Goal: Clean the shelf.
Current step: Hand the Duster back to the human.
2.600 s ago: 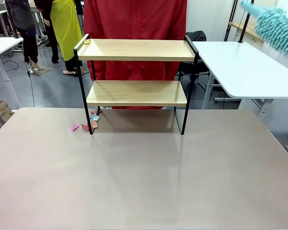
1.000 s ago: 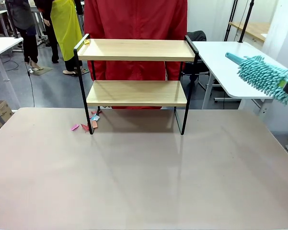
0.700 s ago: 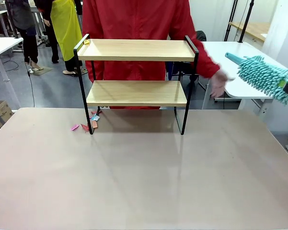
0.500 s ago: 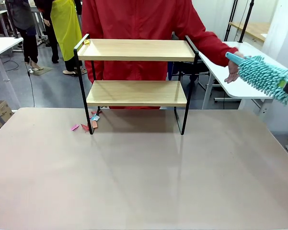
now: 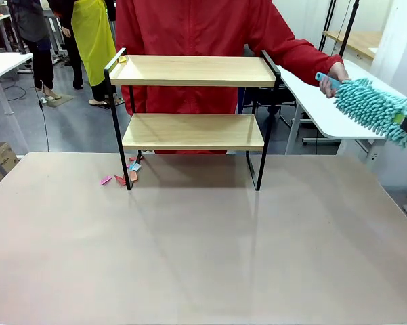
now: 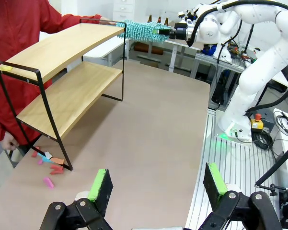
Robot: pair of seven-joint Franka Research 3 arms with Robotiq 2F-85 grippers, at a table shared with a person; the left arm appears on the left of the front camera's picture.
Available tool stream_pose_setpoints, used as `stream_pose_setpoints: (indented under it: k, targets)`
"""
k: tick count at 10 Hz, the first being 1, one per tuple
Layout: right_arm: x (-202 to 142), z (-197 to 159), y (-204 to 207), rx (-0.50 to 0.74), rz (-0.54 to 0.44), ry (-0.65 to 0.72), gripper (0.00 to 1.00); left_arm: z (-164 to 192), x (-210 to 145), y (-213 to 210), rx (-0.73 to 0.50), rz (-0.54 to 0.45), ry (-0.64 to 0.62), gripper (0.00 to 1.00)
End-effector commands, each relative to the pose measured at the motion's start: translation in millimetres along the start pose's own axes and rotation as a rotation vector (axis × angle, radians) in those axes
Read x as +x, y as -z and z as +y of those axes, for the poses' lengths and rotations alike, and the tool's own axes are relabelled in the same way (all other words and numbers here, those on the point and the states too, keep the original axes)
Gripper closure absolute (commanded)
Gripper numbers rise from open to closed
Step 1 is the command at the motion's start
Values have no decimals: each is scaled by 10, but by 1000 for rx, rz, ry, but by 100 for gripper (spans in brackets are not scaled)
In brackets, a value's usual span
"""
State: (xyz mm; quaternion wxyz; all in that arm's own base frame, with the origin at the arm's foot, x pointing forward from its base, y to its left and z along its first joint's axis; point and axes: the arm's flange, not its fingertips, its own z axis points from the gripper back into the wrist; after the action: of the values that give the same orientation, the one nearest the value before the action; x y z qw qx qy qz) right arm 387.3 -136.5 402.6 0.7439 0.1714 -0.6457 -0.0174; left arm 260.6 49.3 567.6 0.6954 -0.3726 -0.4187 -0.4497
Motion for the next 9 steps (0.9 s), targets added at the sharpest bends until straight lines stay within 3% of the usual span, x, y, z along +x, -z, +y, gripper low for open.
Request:
stream_pose_setpoints:
  k: [1,3,4,5,6,7,8,9]
  targets:
    - [42,15,-14,0,7,4,84,16,21,21,-2,-21,20,0]
    - [1,2,1,0,0,0,84,16,21,21,-2,-21,20,0]
    - [6,-7,4,28,14,-8,25,16,21,21,-2,-21,20,0]
    - [-2,-10,9,26,9,-13,26,16,21,21,-2,-21,20,0]
    - [-2,-8,11,26,8,-9,0,16,21,21,-2,-21,20,0]
    - [5,-13,10,26,10,-13,20,16,21,21,-2,-21,20,0]
    - [39,-14,15,44,12,24,0,16,21,21,-2,-21,20,0]
    - [149,-16,-8,62,-15,63,0,16,21,21,-2,-21,20,0]
